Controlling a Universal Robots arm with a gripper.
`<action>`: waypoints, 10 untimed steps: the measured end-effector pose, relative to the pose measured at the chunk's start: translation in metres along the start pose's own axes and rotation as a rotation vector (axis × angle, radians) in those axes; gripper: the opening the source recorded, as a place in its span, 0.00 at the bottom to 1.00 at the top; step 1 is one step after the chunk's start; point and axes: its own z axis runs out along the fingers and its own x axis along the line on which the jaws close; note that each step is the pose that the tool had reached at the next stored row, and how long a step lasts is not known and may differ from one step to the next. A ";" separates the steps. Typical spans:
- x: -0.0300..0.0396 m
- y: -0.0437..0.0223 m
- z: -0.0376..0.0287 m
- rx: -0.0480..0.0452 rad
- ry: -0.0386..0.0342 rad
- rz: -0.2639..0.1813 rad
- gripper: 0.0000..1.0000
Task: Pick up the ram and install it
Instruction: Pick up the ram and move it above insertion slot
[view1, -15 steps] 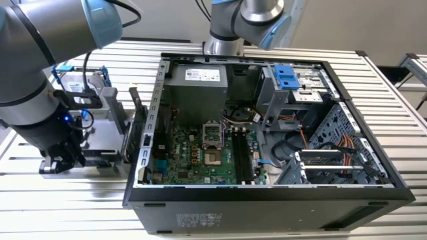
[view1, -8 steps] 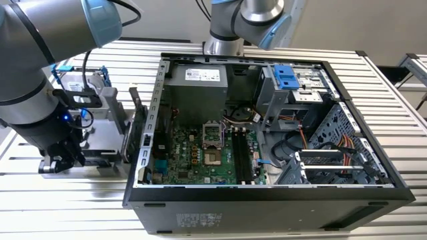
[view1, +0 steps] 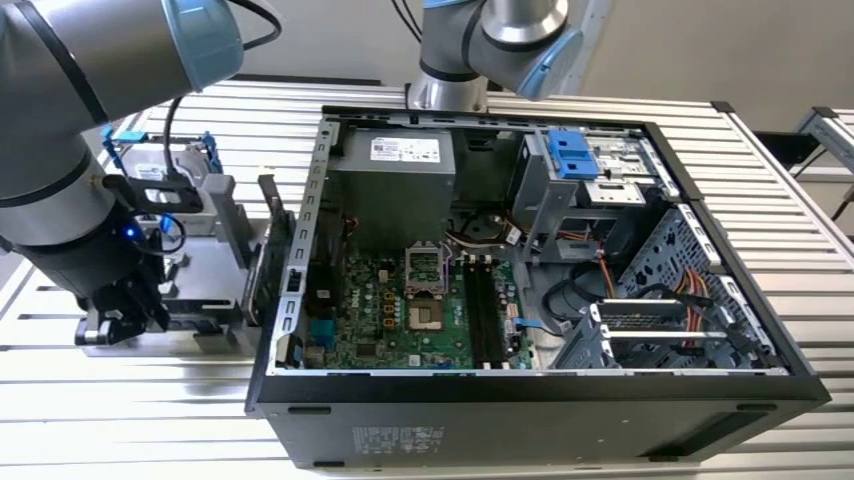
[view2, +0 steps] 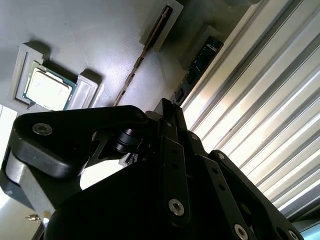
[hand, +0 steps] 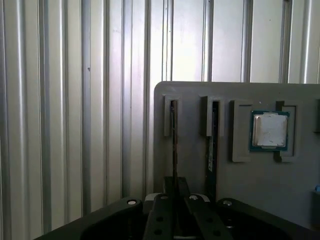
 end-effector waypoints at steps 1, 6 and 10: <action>0.0000 0.0000 -0.0004 0.0000 -0.0001 0.001 0.00; -0.0001 0.0000 -0.0030 0.0000 0.0001 0.005 0.00; -0.0002 0.0000 -0.0057 0.0001 0.0000 0.005 0.00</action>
